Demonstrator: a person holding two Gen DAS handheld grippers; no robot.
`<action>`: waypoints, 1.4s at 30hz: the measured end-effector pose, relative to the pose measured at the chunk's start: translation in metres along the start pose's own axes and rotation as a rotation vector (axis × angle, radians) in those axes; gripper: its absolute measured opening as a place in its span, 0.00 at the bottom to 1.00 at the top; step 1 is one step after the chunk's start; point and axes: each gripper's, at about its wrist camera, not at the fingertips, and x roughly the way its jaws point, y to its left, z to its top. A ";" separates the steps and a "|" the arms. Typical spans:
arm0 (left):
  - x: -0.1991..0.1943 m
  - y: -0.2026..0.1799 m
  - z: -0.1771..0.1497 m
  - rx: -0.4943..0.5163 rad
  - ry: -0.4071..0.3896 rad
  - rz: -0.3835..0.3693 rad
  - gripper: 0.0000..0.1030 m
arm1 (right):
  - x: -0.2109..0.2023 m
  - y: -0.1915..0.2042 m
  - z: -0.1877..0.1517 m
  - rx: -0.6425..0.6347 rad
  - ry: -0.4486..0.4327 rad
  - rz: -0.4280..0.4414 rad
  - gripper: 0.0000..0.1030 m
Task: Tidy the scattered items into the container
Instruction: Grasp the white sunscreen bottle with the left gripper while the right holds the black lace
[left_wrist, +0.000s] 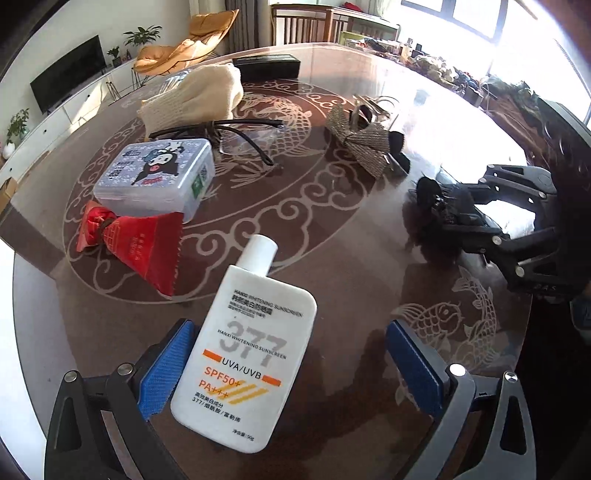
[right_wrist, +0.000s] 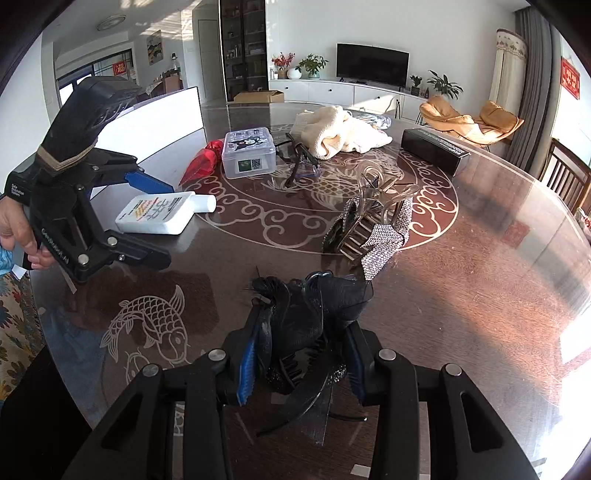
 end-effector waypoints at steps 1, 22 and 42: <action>-0.002 -0.011 -0.004 0.029 0.010 -0.002 1.00 | 0.000 -0.001 0.000 0.003 0.003 0.005 0.39; -0.010 -0.024 -0.004 -0.283 -0.053 0.192 0.50 | -0.013 -0.025 -0.005 0.054 0.047 -0.010 0.39; -0.093 -0.010 -0.052 -0.556 -0.213 0.235 0.49 | -0.031 0.041 0.036 -0.029 0.040 0.158 0.40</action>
